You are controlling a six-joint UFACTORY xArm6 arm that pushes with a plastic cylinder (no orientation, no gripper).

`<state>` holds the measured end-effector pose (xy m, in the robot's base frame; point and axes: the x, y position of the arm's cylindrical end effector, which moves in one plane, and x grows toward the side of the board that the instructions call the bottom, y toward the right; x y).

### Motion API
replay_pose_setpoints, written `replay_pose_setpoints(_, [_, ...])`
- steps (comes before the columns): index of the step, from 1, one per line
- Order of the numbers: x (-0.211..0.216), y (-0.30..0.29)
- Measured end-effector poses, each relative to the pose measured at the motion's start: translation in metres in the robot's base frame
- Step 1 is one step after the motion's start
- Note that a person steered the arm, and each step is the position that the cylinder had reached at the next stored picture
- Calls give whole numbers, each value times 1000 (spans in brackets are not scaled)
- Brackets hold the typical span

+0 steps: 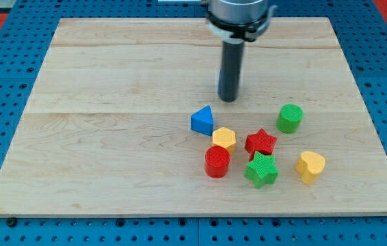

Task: Move the bot close to the blue triangle

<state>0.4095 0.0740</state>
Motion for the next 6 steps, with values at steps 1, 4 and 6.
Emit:
replay_pose_setpoints(1, [-14, 66])
replay_pose_setpoints(4, [-5, -22])
replay_pose_setpoints(6, [52, -19])
